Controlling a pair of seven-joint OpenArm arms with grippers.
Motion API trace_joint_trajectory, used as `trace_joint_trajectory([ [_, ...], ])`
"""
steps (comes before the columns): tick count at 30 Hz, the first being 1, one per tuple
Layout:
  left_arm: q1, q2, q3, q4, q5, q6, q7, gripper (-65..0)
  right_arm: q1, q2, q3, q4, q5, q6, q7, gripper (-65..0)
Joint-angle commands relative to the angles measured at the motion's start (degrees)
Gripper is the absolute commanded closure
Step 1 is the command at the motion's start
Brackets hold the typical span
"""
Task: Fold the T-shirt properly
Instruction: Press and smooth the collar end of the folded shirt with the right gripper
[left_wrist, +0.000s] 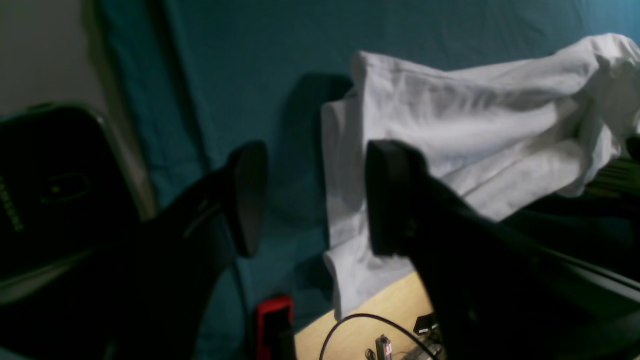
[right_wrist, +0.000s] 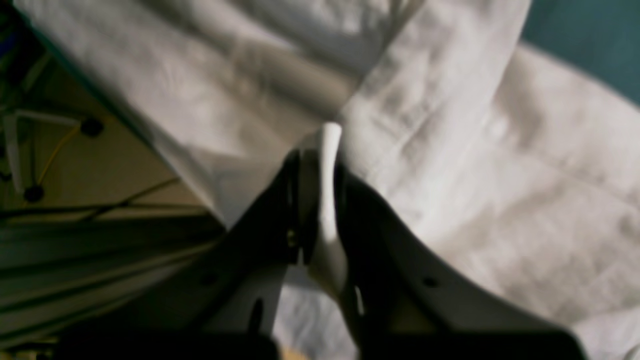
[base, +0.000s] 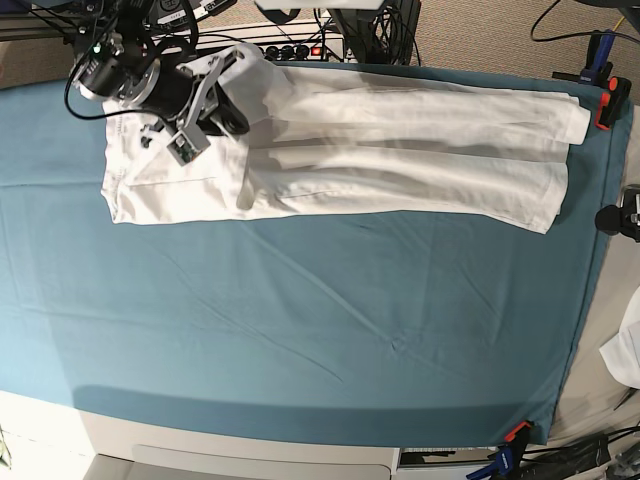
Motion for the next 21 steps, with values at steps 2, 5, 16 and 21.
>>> trace_joint_trajectory([
  [2, -1.2, -1.9, -0.57, 0.66, -1.12, -0.28, -0.16, -32.0, -1.14, 0.37, 0.22, 1.14, 0.9, 0.55, 0.72, 0.0],
  [5, -1.2, -1.88, -0.57, 0.66, -1.12, -0.28, -0.16, -32.0, -2.4, 1.14, 0.22, 1.14, -0.37, 0.93, 0.52, -1.3],
  [16, -1.18, -1.9, -0.57, 0.66, -1.12, -0.28, -0.16, -32.0, -4.11, 1.27, 0.42, 1.22, -3.3, 0.93, 1.38, -23.7],
  [21, -0.94, -1.92, -0.57, 0.63, -1.12, -0.28, -0.16, -32.0, -1.68, 0.11, 5.25, 1.27, -1.18, 0.93, 6.38, -23.7],
])
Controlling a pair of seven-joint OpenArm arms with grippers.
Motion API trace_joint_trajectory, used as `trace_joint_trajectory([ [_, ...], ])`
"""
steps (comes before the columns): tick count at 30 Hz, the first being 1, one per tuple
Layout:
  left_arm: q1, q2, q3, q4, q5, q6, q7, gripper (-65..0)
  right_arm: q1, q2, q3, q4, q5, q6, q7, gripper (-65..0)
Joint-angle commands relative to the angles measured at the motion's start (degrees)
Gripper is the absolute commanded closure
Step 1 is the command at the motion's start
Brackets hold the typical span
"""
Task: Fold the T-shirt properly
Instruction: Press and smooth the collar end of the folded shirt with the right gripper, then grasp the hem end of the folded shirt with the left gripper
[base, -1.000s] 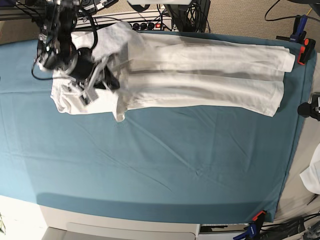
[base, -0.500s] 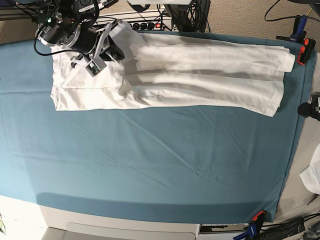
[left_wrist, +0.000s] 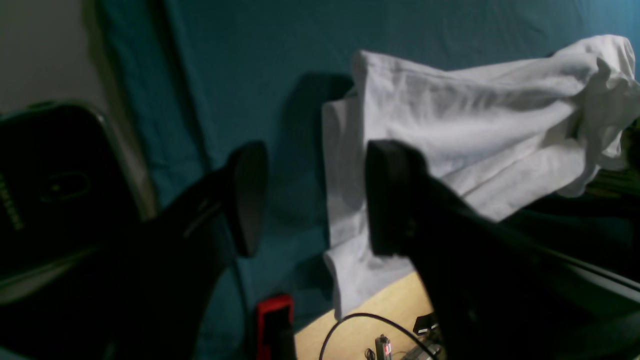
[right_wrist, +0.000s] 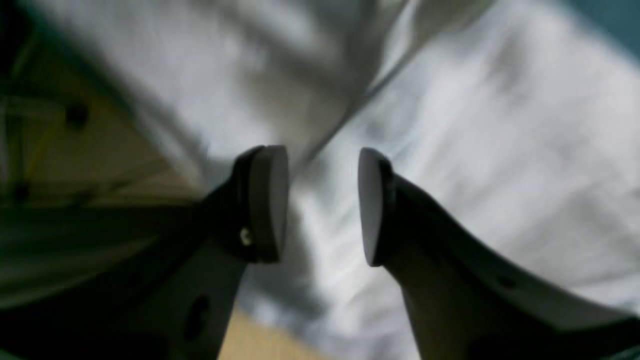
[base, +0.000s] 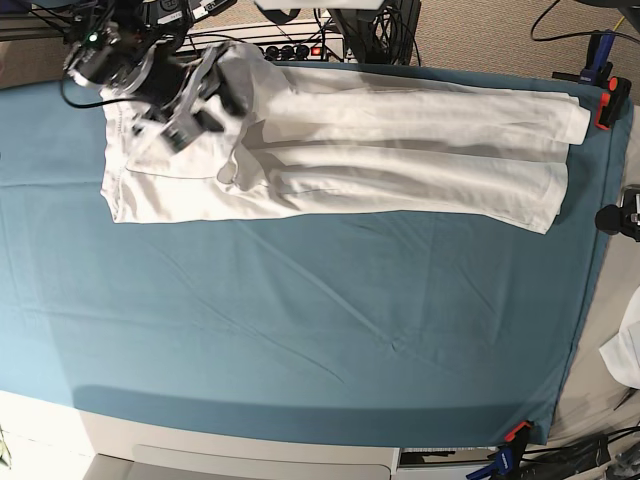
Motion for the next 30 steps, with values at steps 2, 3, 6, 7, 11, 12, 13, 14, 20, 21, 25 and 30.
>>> trace_joint_trajectory([
  [2, 0.35, -2.08, -0.57, 0.66, -1.15, -0.28, -0.16, -32.0, 1.88, -1.33, 3.85, 1.09, 0.87, 0.06, 1.79, -23.7],
  [3, 1.33, -2.1, -0.57, 0.66, -1.15, -0.28, -0.16, -32.0, 2.82, -2.49, 5.86, 1.09, 0.87, 0.06, 2.23, -23.7],
  [6, 5.49, -1.9, -0.57, 0.66, -1.15, -0.02, -0.16, -32.0, 5.09, -5.86, 11.28, 1.09, 0.85, 0.06, 3.06, -23.7],
  [7, 6.84, -1.84, -0.57, 0.66, -1.15, 0.33, -0.16, -32.0, 5.64, -6.73, 12.55, 1.07, 0.87, 0.06, 3.28, -23.7],
  [11, 10.71, -1.18, -0.57, 0.68, -1.15, 0.94, -0.16, -32.0, 6.03, -7.69, 13.79, 1.09, 1.11, 0.06, 3.89, -23.7],
  [12, 11.15, -0.9, -0.57, 0.68, -1.15, 1.11, -0.16, -32.0, 6.03, -7.69, 13.53, 1.09, 1.11, 0.06, 3.89, -23.7],
  [13, 11.28, -0.44, -0.57, 0.68, -1.15, 1.36, -0.16, -32.0, 6.03, -7.69, 13.2, 1.07, 1.11, 0.06, 3.89, -23.7],
  [14, 11.28, 0.13, -0.57, 0.68, -1.15, 1.36, -0.16, -32.0, 6.03, -7.69, 12.76, 1.07, 1.11, 0.06, 3.93, -23.7],
  [20, 11.28, 5.42, -0.57, 0.68, -1.15, 1.09, -0.16, -32.0, 6.03, -7.69, 9.94, 1.09, 1.07, 0.06, 4.04, -23.7],
  [21, 11.28, 6.19, -0.57, 0.68, -1.15, 1.09, -0.16, -32.0, 6.03, -7.69, 9.68, 1.07, 1.05, 0.06, 4.02, -23.7],
  [25, 11.28, 7.72, -0.57, 0.68, -1.15, 1.11, -0.16, -32.0, 6.01, -7.69, 9.68, 1.07, 0.11, 0.06, 4.04, -23.7],
  [30, 11.3, 7.76, -0.55, 0.68, -1.15, 1.11, -0.16, -32.0, 6.01, -7.69, 9.68, 1.07, 0.0, 0.06, 4.2, -23.7],
])
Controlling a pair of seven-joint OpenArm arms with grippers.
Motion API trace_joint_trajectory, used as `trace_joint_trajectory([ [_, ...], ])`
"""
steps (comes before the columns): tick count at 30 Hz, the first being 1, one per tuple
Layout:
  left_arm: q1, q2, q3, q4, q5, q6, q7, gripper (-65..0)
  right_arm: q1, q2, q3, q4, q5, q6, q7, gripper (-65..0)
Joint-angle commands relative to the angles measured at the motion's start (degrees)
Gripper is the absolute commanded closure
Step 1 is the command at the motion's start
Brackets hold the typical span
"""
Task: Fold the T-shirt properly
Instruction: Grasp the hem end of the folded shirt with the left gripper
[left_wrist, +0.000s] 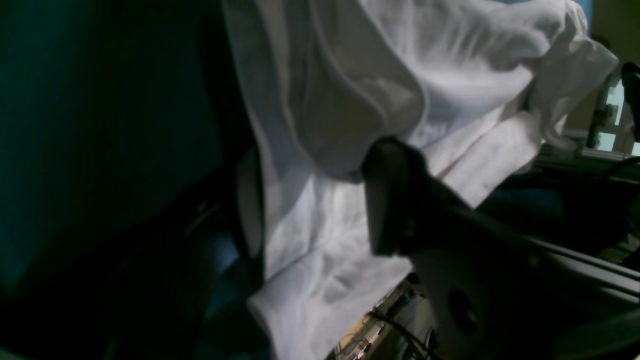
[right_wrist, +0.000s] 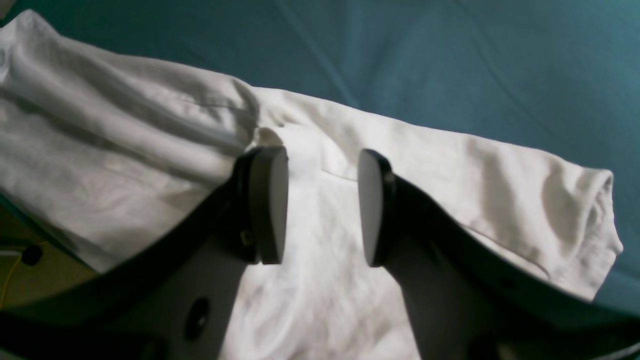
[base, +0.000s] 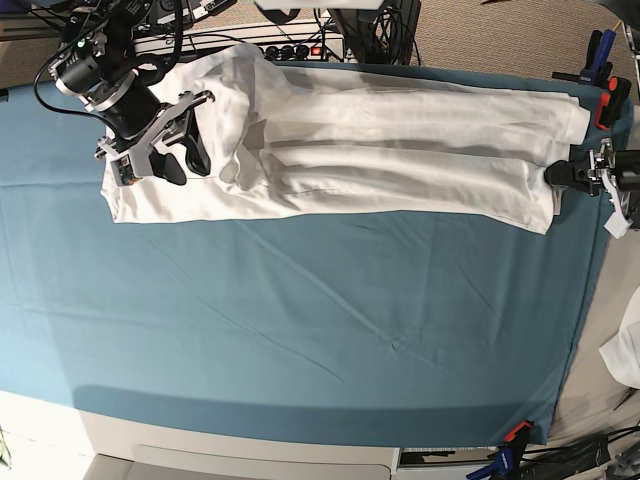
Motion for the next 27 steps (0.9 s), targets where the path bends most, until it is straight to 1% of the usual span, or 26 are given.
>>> trace_joint_trajectory([
  [1, -0.09, -0.83, 0.13, 0.17, 2.68, 0.09, 1.3, -32.0, 0.15, 0.35, 0.15, 1.05, 1.03, 0.08, 1.86, -23.7],
  [9, 0.9, -1.01, 0.13, 1.14, 2.68, 0.33, 1.3, -32.0, 0.13, 0.35, 0.15, 1.05, 1.03, 0.08, 1.9, -23.7],
  [17, 5.77, -0.96, 0.13, 10.29, 2.68, 0.22, 1.3, -31.9, 0.15, 0.37, 0.15, 1.05, 1.01, 0.08, 2.38, -23.6],
  [18, 5.97, -0.98, 0.13, 10.95, 2.68, 0.04, 1.3, -30.0, 0.15, 0.37, 0.15, 1.05, 0.7, 0.08, 2.49, -23.6],
  [19, 5.97, -0.96, 0.13, 11.39, 2.68, 0.07, 1.3, -25.3, 0.15, 0.35, 0.15, 1.05, 0.09, 0.08, 2.69, -23.6],
  [20, 5.92, -0.98, 0.11, 11.54, 2.68, 0.11, 1.3, -18.8, 0.15, 0.35, 0.15, 1.05, -0.76, 0.08, 2.86, -23.6],
  [22, 5.75, -0.96, 0.11, 11.72, 2.68, 0.31, 1.3, -3.0, 0.13, 0.35, 0.17, 1.05, -2.67, 0.08, 3.17, -23.6],
  [23, 5.68, -0.94, 0.11, 11.76, 2.68, 0.33, 1.3, 0.0, 0.15, 0.35, 0.15, 1.05, -3.76, 0.0, 3.43, -23.6],
  [27, 5.4, -0.94, 0.11, 13.46, 2.68, 0.31, 1.3, 0.0, 0.15, 0.35, 0.17, 1.05, -8.28, -3.5, 5.38, -23.6],
])
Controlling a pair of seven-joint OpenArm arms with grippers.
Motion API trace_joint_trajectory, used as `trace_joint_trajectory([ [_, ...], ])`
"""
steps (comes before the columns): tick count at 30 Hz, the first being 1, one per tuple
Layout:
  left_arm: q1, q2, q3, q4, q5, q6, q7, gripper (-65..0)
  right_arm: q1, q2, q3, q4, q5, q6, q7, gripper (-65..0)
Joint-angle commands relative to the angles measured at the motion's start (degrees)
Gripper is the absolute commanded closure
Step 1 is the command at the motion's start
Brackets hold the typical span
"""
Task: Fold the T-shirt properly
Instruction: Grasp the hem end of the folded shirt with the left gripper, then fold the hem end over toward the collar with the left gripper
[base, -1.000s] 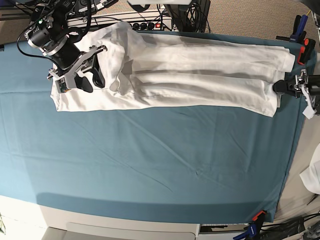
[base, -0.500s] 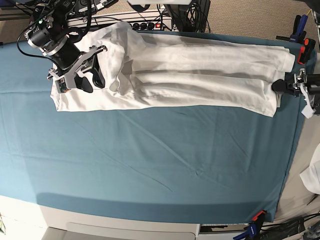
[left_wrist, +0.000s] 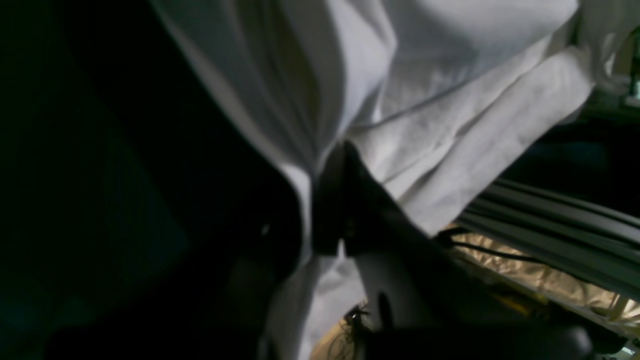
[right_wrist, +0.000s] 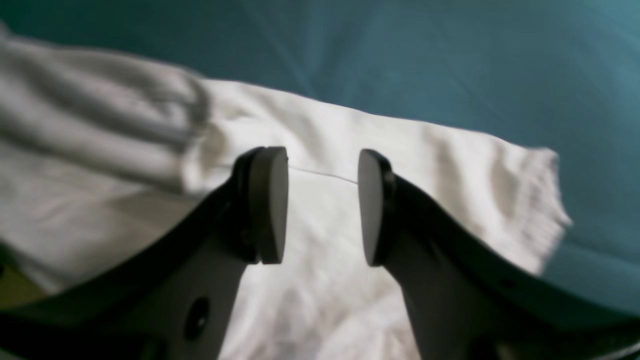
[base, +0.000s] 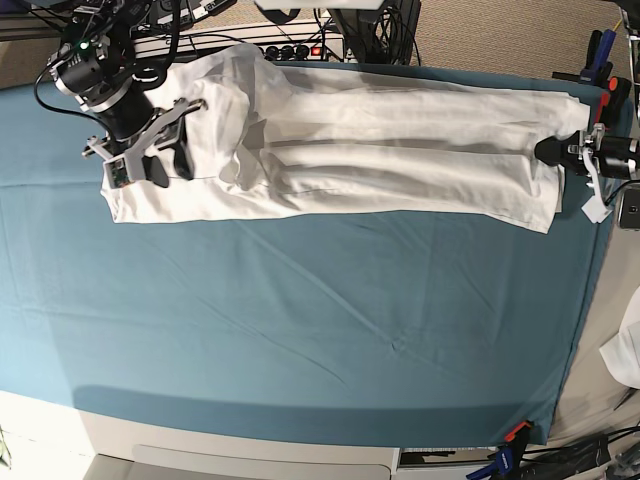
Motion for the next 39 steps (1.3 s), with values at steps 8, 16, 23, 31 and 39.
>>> trace_joint_trajectory([
  [8, -0.72, 0.22, -0.28, 15.1, -1.01, -0.66, 0.47, 0.0, 0.15, 0.35, 0.17, 0.94, -7.96, -8.02, 3.93, -23.6],
  [16, 0.04, 6.84, 0.22, 33.83, -1.01, -1.59, 0.47, 0.0, 0.13, 0.33, 1.79, 0.92, -19.32, -15.19, 5.57, -23.6],
  [23, 1.42, 14.91, 8.48, 40.19, 8.28, -1.59, -1.22, 0.0, 0.11, 0.35, 6.21, 0.9, -19.52, -15.32, 6.4, -23.6],
  [31, -0.15, 25.29, 14.23, 40.0, 17.9, -0.42, -6.1, 0.0, 0.11, 0.35, 7.26, 0.9, -19.47, -15.32, 6.67, -23.6],
  [39, 0.57, 32.5, 14.34, 39.71, 17.99, -0.39, -6.05, 0.0, 0.11, 0.37, 7.26, 0.9, -19.45, -15.32, 7.26, -23.6],
])
